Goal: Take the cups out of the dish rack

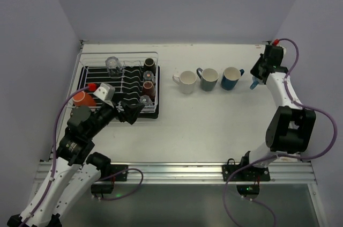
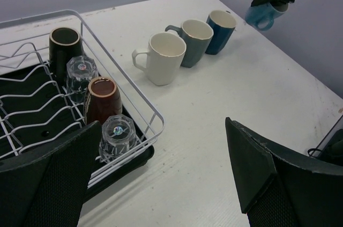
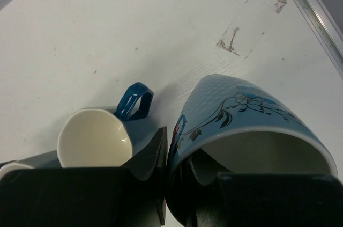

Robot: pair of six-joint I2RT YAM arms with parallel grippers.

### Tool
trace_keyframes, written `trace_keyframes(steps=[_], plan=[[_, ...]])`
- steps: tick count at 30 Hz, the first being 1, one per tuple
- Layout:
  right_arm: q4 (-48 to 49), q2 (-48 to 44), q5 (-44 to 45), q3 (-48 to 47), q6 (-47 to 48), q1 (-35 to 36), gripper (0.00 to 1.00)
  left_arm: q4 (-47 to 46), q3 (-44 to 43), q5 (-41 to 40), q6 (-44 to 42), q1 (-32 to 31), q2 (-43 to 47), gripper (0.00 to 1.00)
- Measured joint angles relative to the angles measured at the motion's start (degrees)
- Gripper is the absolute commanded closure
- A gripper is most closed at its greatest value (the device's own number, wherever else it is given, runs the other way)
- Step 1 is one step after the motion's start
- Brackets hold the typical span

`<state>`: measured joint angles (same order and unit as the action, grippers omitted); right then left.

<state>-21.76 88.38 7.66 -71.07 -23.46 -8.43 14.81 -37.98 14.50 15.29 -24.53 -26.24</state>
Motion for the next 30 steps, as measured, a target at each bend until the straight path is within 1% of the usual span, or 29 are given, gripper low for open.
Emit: trace_keyframes(steps=[12,15,16,18,19,21,22,23,24,27,30], plan=[[-0.9,16.0,-4.6,-5.7,0.9,-1.1,1.00,0.8,0.0,-1.7,-0.1,-0.3,-2.1,0.00],[-0.9,18.3,-5.7,-7.0,1.3,-1.2,1.00,0.8,0.0,-1.9,-0.1,-0.3,-3.1,0.00],[-0.8,18.4,-6.0,-7.1,1.4,-1.2,0.98,0.8,0.0,-2.0,-0.1,-0.3,-3.3,0.00],[-1.4,19.0,-6.2,-8.0,1.4,-1.3,0.89,0.8,0.0,-2.2,-0.1,-0.3,-3.7,0.00],[-1.6,19.3,-6.1,-8.5,1.4,-1.3,0.77,0.8,0.0,-2.3,-0.1,-0.3,-3.8,0.00],[-1.7,19.6,-5.8,-9.0,1.4,-1.3,0.64,0.8,0.0,-2.6,-0.1,-0.3,-3.9,0.00],[-1.8,19.6,-5.7,-9.1,1.2,-1.4,0.61,0.8,0.0,-2.6,-0.1,-0.3,-3.9,0.00],[-1.9,19.6,-5.6,-9.3,1.3,-1.4,0.54,0.8,0.0,-2.8,-0.1,-0.2,-3.9,0.00],[-1.8,19.6,-5.6,-9.4,1.2,-1.4,0.45,0.8,0.0,-2.8,-0.1,-0.2,-4.0,0.00],[-2.0,18.6,-5.7,-9.4,1.0,-1.4,0.39,0.8,0.0,-3.1,-0.1,0.0,-4.2,0.00],[-1.9,15.3,-6.0,-8.6,0.3,-1.4,0.39,0.8,0.0,-3.6,-0.1,0.4,-4.7,0.00]])
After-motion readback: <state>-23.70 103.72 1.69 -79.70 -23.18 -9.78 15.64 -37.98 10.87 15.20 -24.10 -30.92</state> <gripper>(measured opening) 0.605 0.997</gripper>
